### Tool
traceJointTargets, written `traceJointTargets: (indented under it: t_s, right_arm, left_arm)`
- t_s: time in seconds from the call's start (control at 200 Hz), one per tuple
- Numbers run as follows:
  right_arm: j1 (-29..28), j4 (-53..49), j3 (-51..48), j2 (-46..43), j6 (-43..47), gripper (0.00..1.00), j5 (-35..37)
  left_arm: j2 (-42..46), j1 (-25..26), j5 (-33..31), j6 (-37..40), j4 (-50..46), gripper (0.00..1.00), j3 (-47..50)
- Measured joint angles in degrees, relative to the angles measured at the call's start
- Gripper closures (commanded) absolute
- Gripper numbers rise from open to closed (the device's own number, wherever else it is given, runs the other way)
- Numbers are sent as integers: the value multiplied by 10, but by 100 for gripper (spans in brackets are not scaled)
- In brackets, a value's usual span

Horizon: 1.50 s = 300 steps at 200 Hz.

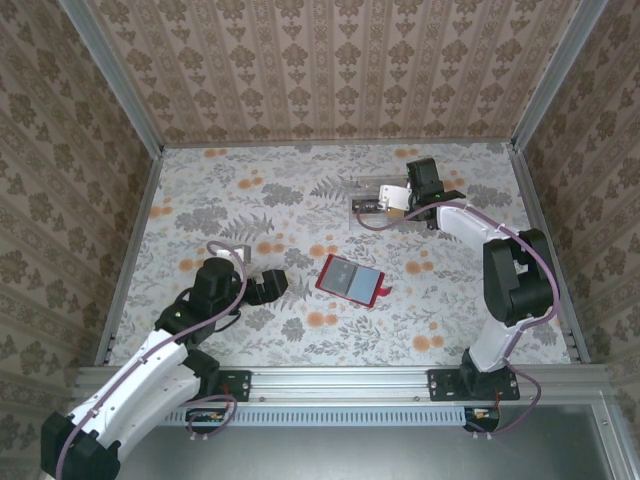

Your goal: Take the credit cards out of the card holder

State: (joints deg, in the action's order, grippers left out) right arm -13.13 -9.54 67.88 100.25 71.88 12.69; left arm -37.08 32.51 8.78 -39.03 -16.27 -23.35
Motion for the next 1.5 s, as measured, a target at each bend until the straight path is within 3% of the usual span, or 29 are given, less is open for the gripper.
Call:
traceJointTargets:
  t_s: [0.31,0.38,0.705,0.81,1.05,1.25,1.355,1.5]
  right_arm:
    - [-4,1,0,7,-1,99,2]
    - [-6,2,0,14,-2,93,4]
    - [-8,18,0,5,-93,82,2]
    - [-10,33,-1,-33,-187,82,-4]
    - [-33,45,-26,-163,-494,82,-28]
    - [-78,-43,-38,-222,-770,84,-56]
    - [-100,-74,-98,-248,-887,86,-70]
    - [-173,-90,-219,-260,-1003,86,-85]
  left_arm:
    - [0,0,0,0,0,0,0]
    - [0,0,0,0,0,0,0]
    - [-1,-4,1,0,1,0,0]
    - [-8,-4,4,0,7,0,1]
    - [-66,-5,14,0,33,0,1]
    - [-156,-5,49,0,72,5,-4]
    - [-212,-5,70,0,95,10,-16]
    - [-286,1,90,-2,125,13,-49]
